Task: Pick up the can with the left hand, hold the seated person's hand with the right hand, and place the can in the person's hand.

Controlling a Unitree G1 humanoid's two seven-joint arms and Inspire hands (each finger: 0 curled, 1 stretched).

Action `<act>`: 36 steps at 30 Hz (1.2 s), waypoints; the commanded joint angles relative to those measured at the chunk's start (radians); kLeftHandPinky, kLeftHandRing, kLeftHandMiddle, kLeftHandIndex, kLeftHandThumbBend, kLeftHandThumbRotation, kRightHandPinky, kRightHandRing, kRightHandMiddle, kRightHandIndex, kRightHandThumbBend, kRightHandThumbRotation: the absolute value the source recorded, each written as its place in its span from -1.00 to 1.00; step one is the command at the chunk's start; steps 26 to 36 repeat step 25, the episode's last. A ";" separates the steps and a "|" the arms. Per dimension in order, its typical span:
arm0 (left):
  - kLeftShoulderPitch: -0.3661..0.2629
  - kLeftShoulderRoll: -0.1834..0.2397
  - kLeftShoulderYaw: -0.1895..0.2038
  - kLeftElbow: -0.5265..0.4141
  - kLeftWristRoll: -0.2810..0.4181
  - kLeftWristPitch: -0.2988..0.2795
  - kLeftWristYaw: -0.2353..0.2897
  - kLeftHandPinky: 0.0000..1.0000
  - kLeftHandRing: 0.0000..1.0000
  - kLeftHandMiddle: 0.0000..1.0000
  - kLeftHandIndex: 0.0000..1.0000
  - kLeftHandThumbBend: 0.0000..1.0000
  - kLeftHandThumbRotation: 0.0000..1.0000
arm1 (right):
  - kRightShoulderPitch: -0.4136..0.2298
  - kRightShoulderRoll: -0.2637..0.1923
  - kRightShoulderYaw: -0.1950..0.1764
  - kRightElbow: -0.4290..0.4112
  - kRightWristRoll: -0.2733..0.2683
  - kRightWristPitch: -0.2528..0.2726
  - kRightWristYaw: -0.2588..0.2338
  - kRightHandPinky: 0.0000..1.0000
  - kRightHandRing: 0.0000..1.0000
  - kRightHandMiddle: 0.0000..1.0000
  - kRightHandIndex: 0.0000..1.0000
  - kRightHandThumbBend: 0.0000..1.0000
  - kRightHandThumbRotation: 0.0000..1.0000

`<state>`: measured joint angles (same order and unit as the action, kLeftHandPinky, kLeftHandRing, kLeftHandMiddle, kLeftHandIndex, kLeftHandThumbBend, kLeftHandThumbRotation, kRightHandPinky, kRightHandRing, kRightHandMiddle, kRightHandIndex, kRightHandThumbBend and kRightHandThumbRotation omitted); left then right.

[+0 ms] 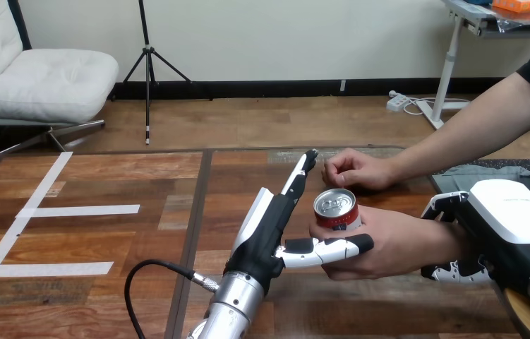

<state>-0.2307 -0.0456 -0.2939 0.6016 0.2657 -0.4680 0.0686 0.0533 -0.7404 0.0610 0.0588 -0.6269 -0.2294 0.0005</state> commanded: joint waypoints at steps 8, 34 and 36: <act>-0.009 -0.029 0.003 -0.049 0.002 0.011 0.025 1.00 1.00 1.00 1.00 0.97 -0.14 | -0.038 0.016 -0.011 0.027 0.023 -0.013 -0.005 -0.30 -0.16 0.00 0.07 0.17 -1.00; -0.017 -0.025 0.002 -0.026 -0.007 -0.016 0.024 1.00 1.00 1.00 1.00 1.00 0.05 | -0.041 0.007 -0.005 0.028 0.003 -0.011 -0.007 -0.30 -0.14 0.04 0.11 0.20 -1.00; -0.017 -0.025 0.002 -0.026 -0.007 -0.016 0.024 1.00 1.00 1.00 1.00 1.00 0.05 | -0.041 0.007 -0.005 0.028 0.003 -0.011 -0.007 -0.30 -0.14 0.04 0.11 0.20 -1.00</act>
